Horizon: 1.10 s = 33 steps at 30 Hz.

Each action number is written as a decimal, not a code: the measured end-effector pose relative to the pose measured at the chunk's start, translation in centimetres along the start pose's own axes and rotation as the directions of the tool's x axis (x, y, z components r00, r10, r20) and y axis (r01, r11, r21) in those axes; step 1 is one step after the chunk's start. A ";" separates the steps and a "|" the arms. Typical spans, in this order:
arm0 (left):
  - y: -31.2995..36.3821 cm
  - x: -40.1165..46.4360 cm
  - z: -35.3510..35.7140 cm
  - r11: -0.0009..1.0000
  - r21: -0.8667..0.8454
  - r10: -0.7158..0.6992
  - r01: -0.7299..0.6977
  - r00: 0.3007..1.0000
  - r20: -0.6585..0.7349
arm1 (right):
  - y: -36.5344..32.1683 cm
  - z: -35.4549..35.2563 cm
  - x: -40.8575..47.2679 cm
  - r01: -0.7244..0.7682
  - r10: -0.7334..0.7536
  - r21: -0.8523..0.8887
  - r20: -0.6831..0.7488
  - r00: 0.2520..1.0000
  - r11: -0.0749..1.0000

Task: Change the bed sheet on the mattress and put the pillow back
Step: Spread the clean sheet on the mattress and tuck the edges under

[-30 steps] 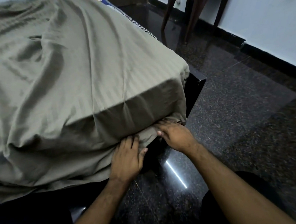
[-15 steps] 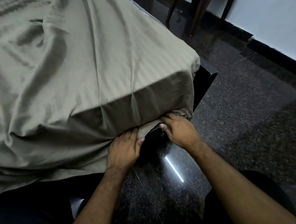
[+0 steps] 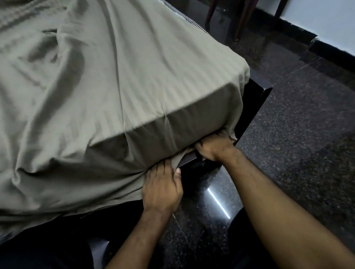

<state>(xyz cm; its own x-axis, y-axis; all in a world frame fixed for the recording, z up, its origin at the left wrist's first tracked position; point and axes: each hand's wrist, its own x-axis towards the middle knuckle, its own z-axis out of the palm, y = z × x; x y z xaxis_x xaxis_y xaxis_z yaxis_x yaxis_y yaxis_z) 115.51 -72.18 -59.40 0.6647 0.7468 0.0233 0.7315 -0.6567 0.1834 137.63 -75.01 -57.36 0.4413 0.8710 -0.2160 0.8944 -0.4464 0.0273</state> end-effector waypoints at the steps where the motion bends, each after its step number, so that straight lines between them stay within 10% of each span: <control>1: -0.4 1.1 -0.5 0.999 -0.017 -0.029 0.029 0.998 0.050 | -0.4 0.1 -0.4 0.016 -0.017 -0.021 -0.040 0.999 1.000; 10: -2.7 4.2 -0.3 0.945 0.178 0.242 -0.274 0.953 0.181 | 2.1 -1.6 -5.5 -0.070 0.089 0.070 -0.332 0.939 0.995; 17: -3.0 3.0 -0.9 0.993 -0.096 -0.052 0.071 0.981 0.184 | 2.1 0.3 -2.3 -0.060 0.124 0.288 -0.208 0.970 0.956; 22: -4.4 2.2 0.2 0.994 0.108 0.013 -0.028 0.990 0.140 | 1.2 2.0 -0.1 -0.091 0.117 0.236 -0.102 0.988 0.967; 27: -4.2 0.5 -1.7 0.990 0.075 0.114 -0.122 0.988 0.106 | 2.3 1.5 2.0 0.025 0.011 0.159 -0.219 0.976 0.987; 33: -4.6 -1.9 -2.4 0.994 -0.093 0.070 -0.054 0.980 0.185 | 2.1 -0.7 1.7 -0.096 0.106 0.221 -0.037 0.994 0.970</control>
<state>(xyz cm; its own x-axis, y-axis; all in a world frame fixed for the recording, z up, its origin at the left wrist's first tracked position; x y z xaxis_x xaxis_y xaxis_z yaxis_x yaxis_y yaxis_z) 110.57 -70.32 -57.88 0.7311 0.6664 -0.1462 0.6773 -0.6833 0.2726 140.29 -74.29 -57.00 0.5362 0.8256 -0.1759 0.8098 -0.5619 -0.1690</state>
